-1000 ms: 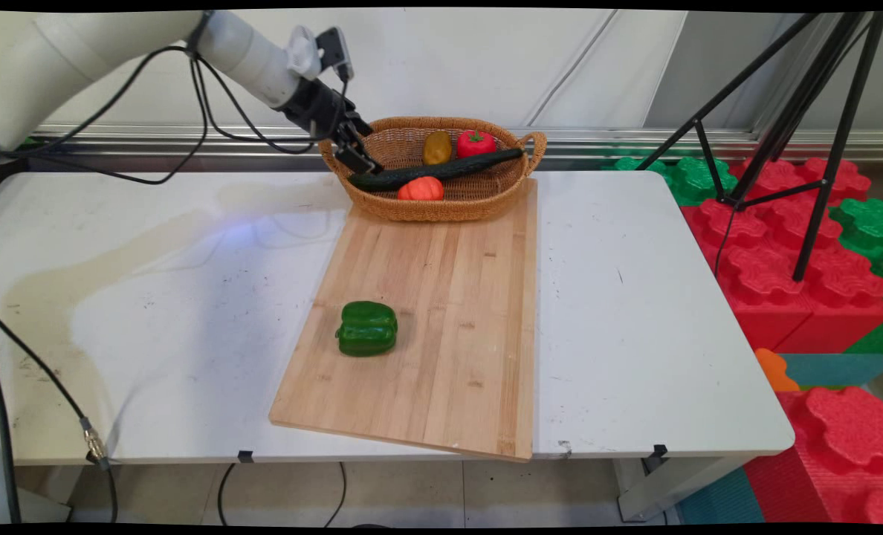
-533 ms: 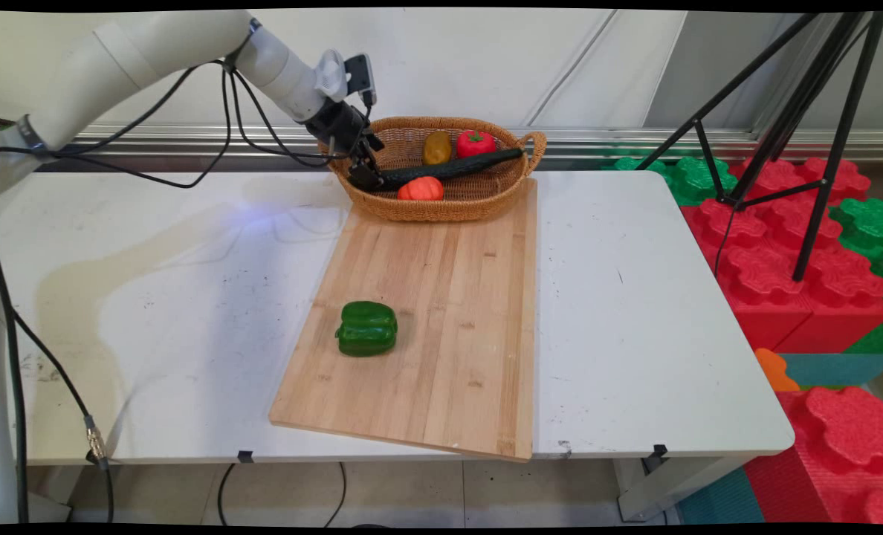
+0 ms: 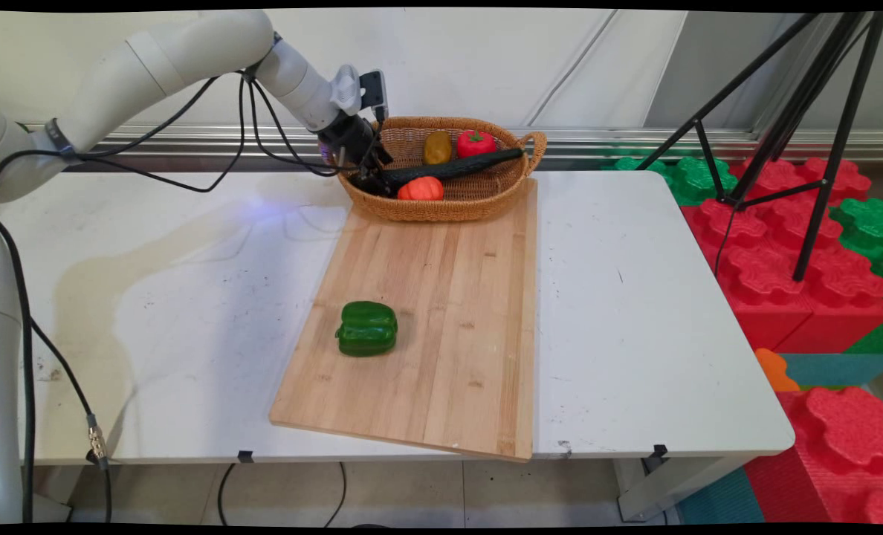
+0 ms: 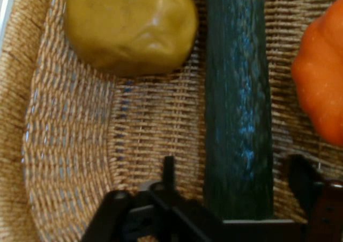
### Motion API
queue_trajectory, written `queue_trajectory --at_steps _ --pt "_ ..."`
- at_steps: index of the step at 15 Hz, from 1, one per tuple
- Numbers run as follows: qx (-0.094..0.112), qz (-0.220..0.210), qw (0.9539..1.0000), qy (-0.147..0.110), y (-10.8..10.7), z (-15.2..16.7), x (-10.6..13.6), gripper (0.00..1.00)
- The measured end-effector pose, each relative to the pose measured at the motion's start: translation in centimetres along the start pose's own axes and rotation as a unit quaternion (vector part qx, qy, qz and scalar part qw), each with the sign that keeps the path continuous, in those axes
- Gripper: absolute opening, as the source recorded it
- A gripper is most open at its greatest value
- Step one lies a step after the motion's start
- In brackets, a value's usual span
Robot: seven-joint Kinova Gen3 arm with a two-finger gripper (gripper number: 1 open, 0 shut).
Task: Pick up the cucumber from the vegetable basket, then place the picked object on the cutting board
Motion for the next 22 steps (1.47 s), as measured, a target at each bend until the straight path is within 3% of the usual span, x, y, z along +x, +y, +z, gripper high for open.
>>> queue_trajectory --at_steps 11,22 --pt "-0.006 -0.006 0.9998 0.020 0.0 -0.6 1.0 0.00" --pt "-0.006 -0.022 0.9966 0.079 0.5 -8.5 -0.5 0.00"
